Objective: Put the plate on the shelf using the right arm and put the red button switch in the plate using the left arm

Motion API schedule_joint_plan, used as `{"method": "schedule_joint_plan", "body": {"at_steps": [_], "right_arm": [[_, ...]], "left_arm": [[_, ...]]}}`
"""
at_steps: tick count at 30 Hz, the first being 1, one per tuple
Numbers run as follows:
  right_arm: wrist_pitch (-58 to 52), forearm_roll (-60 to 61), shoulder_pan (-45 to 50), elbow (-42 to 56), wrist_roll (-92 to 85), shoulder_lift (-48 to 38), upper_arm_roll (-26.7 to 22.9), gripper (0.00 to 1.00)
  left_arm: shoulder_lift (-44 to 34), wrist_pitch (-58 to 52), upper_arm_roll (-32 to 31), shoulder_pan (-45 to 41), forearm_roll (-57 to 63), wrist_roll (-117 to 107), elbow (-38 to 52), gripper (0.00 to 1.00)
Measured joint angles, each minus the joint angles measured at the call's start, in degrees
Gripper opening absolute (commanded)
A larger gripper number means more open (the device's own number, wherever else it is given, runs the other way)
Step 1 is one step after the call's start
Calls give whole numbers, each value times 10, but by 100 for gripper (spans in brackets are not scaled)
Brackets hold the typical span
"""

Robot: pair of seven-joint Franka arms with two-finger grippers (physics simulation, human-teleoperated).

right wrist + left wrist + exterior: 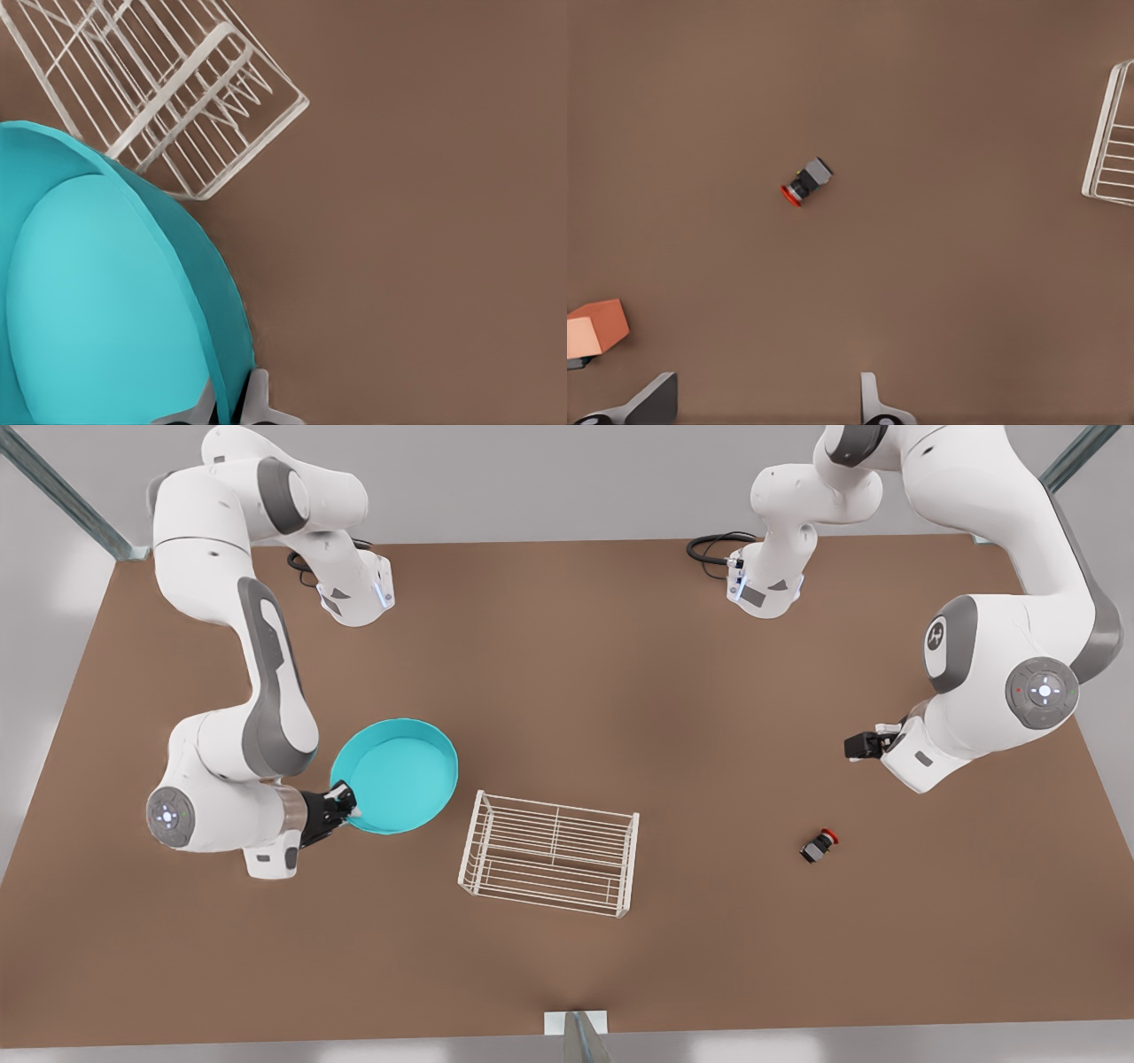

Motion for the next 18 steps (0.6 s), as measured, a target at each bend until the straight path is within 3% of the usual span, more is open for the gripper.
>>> {"method": "schedule_joint_plan", "body": {"at_steps": [7, 14, 18], "right_arm": [[29, 0, 58, 22, 99, 34, 26, 21], [116, 1, 68, 25, 207, 75, 113, 21], [156, 1, 81, 29, 263, 88, 119, 21]], "left_arm": [[29, 19, 0, -29, 9, -1, 1, 100], [42, 72, 0, -33, -2, 44, -14, 100], [112, 138, -1, -76, 1, 122, -10, 100]]}}
